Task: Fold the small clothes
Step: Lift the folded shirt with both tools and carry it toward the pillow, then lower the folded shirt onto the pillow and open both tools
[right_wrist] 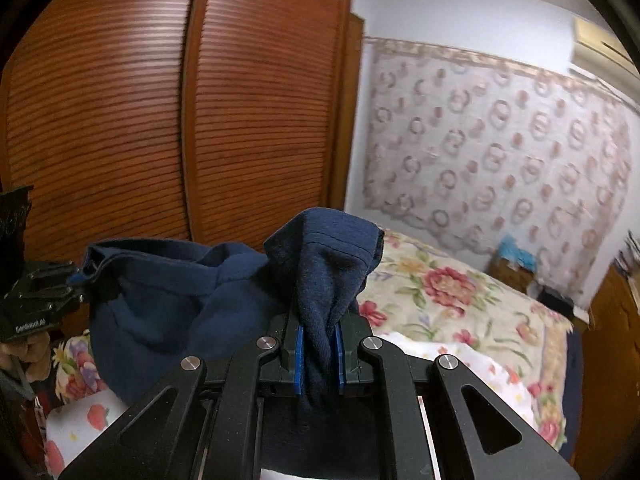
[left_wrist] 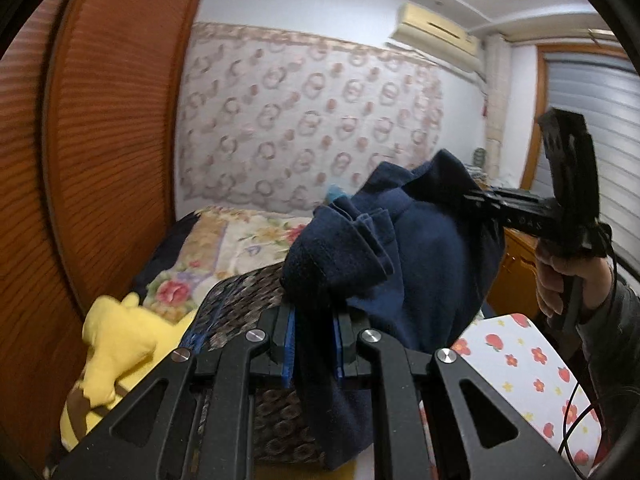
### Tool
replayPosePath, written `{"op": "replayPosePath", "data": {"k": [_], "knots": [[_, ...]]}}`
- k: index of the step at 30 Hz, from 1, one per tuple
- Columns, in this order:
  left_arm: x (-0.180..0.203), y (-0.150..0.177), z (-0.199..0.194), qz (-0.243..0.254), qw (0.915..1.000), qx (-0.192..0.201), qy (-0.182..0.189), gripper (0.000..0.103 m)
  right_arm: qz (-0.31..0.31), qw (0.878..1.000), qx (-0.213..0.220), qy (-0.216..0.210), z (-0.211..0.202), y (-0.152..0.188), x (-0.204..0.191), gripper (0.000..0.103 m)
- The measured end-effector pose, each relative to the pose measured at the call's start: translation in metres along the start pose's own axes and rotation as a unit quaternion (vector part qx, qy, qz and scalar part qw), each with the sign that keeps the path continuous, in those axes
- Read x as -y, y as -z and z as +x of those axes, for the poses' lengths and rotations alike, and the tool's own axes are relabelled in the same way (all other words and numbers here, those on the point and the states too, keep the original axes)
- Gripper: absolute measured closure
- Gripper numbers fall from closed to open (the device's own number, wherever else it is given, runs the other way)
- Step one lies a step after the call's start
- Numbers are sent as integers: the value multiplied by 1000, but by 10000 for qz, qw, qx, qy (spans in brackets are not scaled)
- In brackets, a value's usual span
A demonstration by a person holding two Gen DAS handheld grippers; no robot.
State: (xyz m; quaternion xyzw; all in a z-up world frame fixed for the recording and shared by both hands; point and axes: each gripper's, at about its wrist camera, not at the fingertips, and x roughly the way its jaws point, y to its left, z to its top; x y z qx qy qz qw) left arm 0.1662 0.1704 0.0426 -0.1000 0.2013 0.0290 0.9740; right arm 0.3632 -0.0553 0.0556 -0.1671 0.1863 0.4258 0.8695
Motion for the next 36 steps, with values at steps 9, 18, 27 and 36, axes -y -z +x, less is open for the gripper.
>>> {"op": "replayPosePath", "data": {"k": [9,18,27,36], "knots": [[-25,59,6,-528,9968,-481,-359,87,-333,9970,-499,-489,112,-28,-11,92],[-46,77,16,-879,9893,-999,-601,79,-227,9963,-746,-364,157,-22,-12,75],[-29,58,-21,-426,9975,-207,-516,21,84,9988,-358,-320,128,-27,18,57],[-2,53,-37,17,9970,-72,-765,21,426,9983,-362,-190,61,17,-16,57]]}}
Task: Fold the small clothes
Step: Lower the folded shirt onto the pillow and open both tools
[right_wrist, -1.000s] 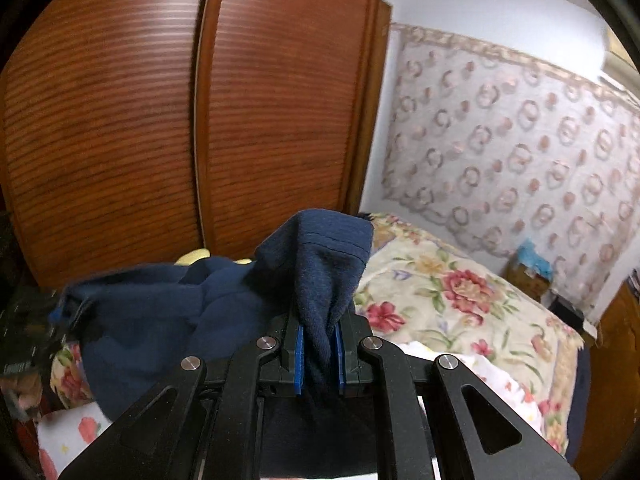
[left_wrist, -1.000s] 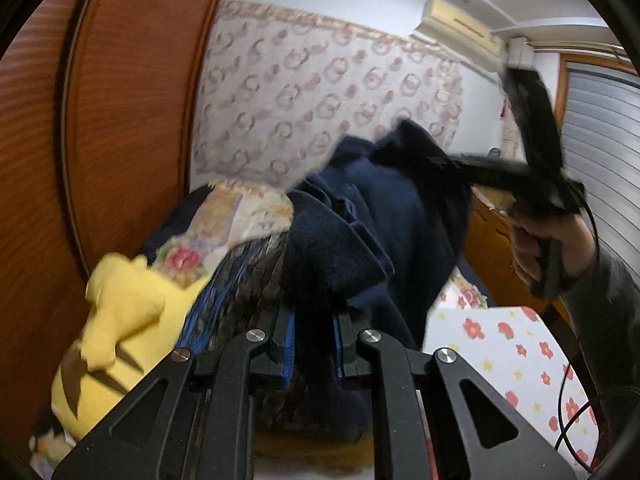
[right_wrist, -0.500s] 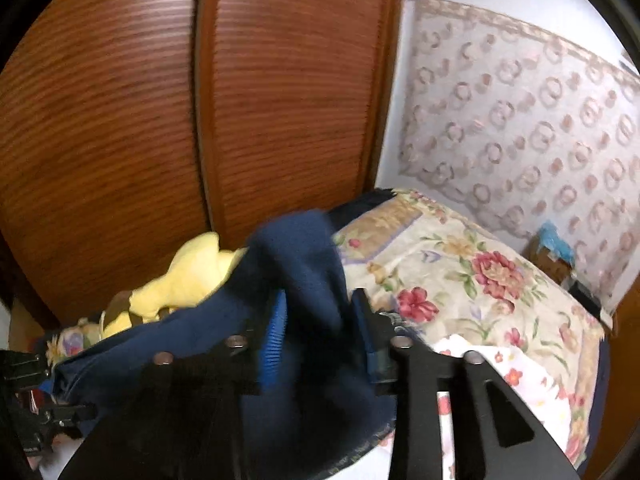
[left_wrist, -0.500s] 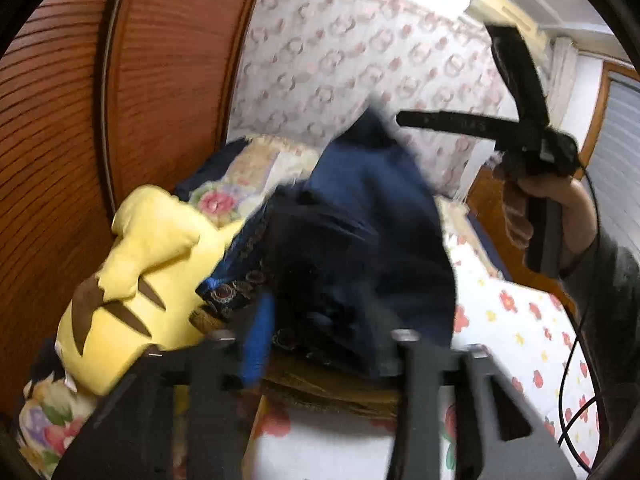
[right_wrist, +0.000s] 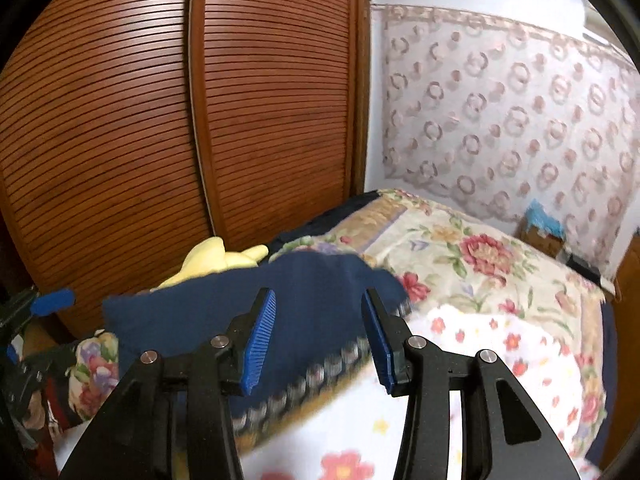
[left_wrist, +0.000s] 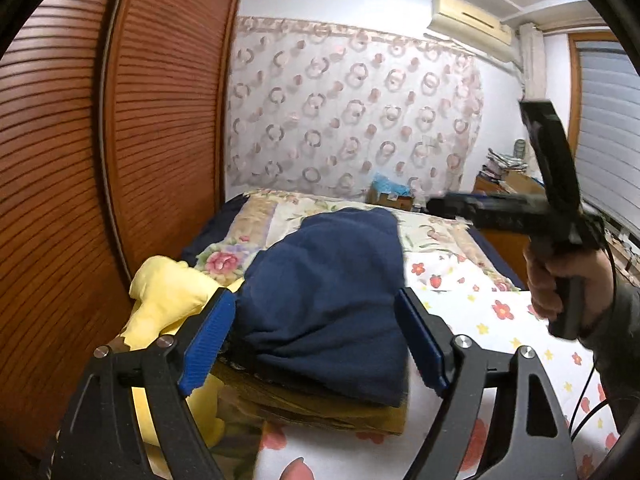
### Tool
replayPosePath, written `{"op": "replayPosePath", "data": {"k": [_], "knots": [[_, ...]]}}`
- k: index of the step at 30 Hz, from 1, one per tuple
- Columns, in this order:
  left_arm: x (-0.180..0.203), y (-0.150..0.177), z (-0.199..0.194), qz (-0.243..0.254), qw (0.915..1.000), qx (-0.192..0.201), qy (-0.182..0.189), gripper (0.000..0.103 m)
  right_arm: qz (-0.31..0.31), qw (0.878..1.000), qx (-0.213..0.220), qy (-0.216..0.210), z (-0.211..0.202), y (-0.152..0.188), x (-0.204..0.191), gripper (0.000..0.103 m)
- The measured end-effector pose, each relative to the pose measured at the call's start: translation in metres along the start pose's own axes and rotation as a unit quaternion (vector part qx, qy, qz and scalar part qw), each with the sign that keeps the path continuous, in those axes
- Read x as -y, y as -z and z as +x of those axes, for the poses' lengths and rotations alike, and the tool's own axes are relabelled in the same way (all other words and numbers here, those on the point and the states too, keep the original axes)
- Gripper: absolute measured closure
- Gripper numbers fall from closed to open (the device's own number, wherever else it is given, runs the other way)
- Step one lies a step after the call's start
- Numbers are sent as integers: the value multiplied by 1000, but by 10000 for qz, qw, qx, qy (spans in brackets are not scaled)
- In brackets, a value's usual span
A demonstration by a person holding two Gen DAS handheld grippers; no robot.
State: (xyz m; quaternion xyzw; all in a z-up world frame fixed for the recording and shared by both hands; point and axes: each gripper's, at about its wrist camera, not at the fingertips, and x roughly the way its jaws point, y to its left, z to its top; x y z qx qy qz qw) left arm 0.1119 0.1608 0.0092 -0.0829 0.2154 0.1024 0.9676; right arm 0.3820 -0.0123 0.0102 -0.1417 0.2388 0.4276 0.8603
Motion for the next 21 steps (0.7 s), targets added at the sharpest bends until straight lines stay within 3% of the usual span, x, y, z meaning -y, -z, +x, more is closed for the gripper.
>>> {"op": "replayPosePath", "data": {"k": [9,17,21], "knots": [[42,9,-22,339,9991,78,229,21,331,9983,86,464,-86,60,-32,55],[75,27,-33,479,9976,88,492,21,669,9923,190,1022,-151,104,-67,29],[93,33,-44,578,9969,91,531,21,936,9854,377,1370,-191,119,-86,28]]}}
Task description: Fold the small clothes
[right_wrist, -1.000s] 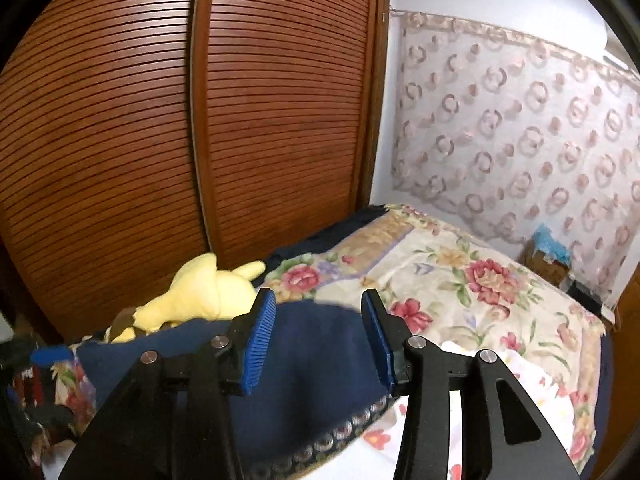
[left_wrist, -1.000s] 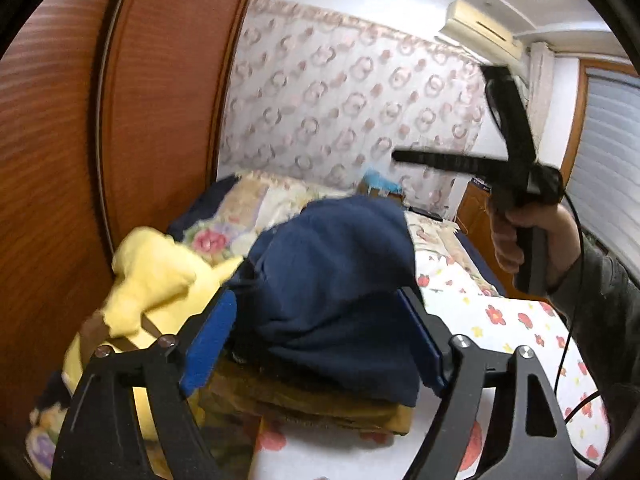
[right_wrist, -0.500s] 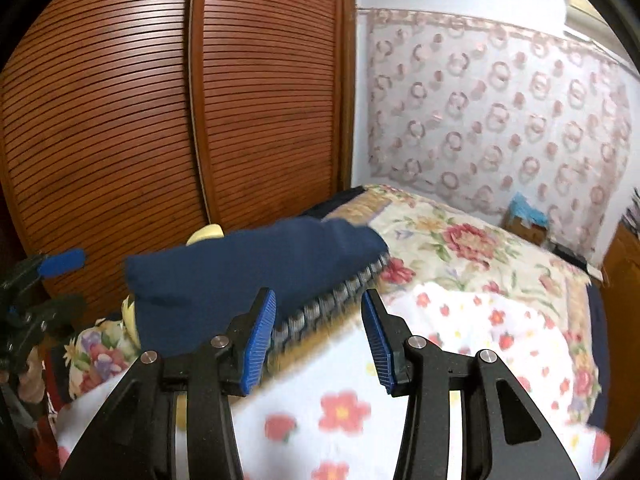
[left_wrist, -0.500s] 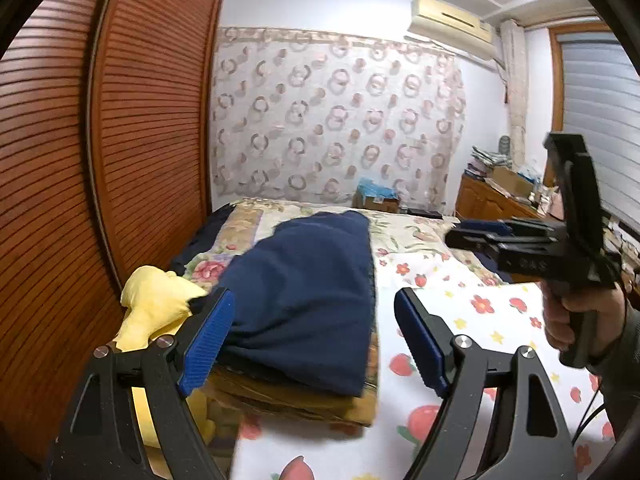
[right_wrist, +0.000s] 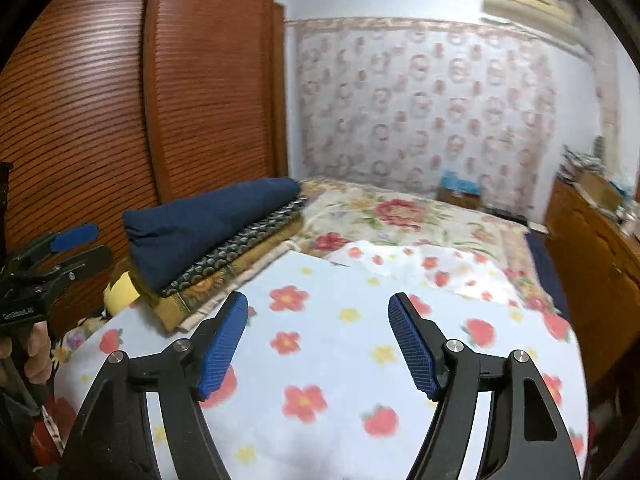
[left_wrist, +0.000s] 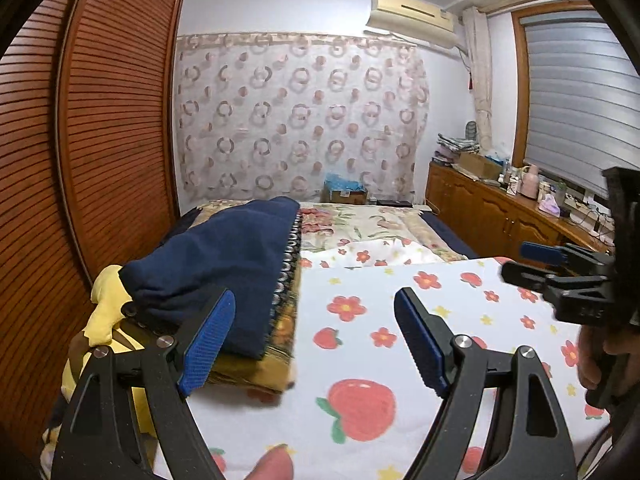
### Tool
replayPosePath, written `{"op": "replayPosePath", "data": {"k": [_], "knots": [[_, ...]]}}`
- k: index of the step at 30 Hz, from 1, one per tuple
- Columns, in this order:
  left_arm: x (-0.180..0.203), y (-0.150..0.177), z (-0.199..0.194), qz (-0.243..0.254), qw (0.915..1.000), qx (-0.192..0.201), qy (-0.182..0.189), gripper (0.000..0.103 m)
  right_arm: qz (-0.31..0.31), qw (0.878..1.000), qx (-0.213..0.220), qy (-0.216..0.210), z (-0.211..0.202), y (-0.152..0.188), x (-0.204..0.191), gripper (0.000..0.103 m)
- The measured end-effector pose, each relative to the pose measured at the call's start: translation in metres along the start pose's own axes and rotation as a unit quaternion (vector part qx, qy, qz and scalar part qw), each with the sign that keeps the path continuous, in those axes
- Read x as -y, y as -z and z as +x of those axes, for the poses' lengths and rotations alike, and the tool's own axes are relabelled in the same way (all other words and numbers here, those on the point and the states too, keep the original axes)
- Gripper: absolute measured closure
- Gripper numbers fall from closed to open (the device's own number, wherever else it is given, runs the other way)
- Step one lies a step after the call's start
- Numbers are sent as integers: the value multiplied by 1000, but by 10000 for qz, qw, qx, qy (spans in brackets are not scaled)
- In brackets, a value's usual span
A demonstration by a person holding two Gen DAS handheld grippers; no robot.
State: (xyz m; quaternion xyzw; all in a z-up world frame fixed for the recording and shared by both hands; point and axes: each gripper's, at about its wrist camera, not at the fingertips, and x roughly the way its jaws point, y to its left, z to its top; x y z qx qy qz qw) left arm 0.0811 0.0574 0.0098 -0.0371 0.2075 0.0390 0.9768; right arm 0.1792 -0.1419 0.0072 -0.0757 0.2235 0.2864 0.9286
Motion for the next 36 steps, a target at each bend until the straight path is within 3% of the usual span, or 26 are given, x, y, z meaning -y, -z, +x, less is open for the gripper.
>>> {"op": "replayPosePath", "data": {"k": [10,17,23,36], "knots": [[46,-10,-19,160,9995,81,252,21,523,9954,491,630,-93,9,-26,28],[65,-24,-32,284,9989,158,330,21,680,9914,699,873,-128,21,-46,28],[68,-32,-41,238,9989,230,341,21,757,9893,775,982,-128,26,-56,28],[65,-32,-41,226,9989,242,332,21,818,9882,801,1016,-119,37,-42,28]]}}
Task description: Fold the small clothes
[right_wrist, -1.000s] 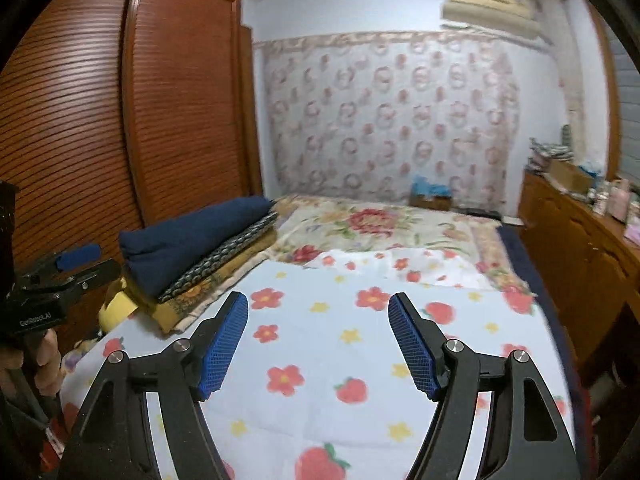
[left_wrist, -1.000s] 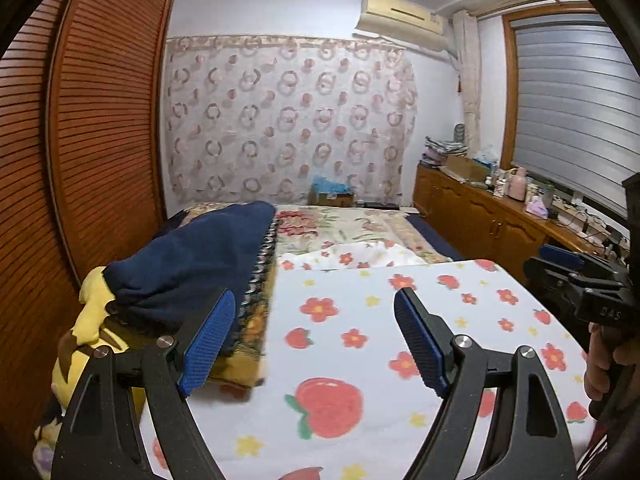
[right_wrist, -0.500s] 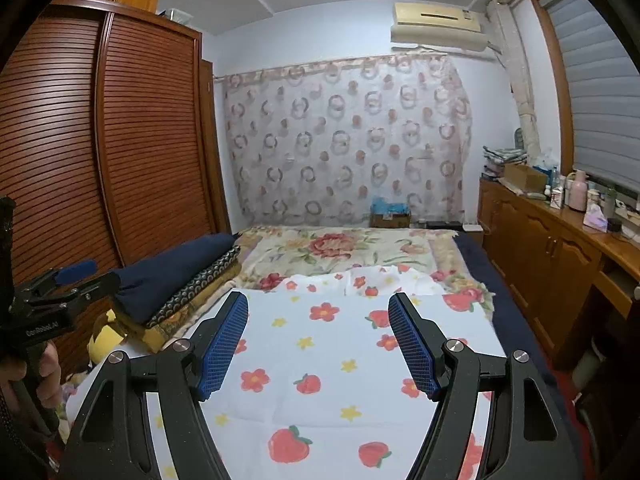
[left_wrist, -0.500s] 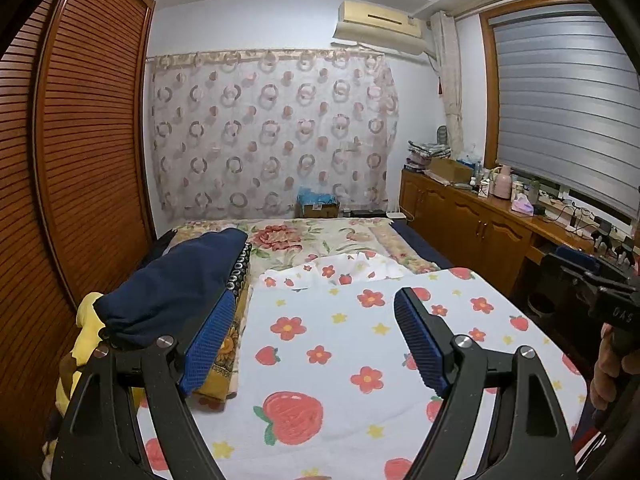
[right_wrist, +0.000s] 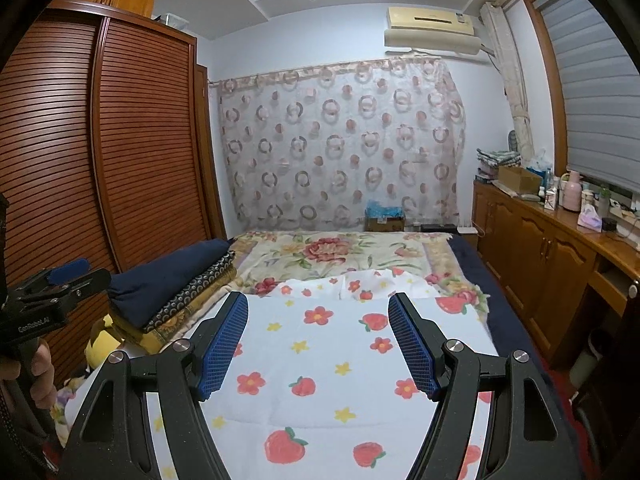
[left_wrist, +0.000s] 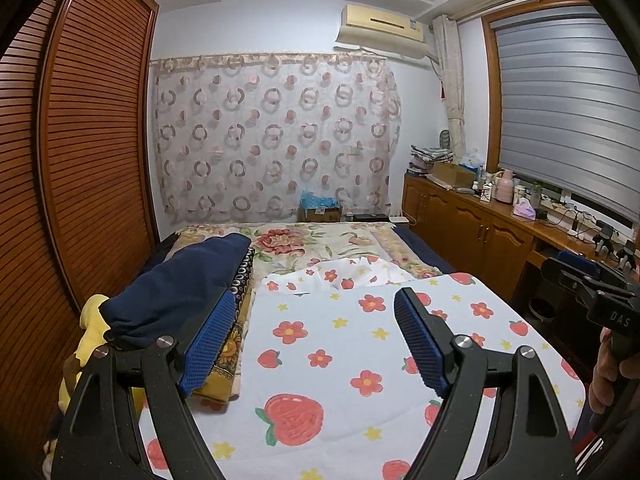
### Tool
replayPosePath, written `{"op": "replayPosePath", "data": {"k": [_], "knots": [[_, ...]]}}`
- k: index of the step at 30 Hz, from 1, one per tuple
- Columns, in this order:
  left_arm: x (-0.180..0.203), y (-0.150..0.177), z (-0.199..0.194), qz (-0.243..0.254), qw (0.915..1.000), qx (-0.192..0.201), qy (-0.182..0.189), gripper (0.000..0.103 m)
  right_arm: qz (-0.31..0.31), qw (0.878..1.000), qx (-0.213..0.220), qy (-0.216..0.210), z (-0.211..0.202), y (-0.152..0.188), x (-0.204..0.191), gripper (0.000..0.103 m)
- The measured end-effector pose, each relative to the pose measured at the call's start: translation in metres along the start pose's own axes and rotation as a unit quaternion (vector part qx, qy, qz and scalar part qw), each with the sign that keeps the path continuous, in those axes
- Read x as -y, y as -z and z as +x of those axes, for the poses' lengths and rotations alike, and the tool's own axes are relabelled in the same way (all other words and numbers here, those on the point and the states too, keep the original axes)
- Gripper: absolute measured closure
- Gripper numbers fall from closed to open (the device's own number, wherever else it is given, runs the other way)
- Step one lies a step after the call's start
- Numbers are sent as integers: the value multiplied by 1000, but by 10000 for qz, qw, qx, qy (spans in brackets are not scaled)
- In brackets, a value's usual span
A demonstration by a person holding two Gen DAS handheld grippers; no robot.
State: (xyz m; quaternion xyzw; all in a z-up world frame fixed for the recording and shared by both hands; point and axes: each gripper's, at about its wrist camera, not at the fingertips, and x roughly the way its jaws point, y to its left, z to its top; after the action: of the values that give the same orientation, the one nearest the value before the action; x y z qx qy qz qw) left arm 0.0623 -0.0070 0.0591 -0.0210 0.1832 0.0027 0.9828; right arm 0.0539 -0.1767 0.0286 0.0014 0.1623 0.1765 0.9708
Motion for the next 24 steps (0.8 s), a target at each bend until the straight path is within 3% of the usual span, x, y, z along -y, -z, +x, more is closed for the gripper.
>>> {"op": "replayPosePath", "data": {"k": [24], "knots": [[-1,1,-1,5,10000,-4,-8,21,2,10000,-32,-49,1,-4,15,28]]}}
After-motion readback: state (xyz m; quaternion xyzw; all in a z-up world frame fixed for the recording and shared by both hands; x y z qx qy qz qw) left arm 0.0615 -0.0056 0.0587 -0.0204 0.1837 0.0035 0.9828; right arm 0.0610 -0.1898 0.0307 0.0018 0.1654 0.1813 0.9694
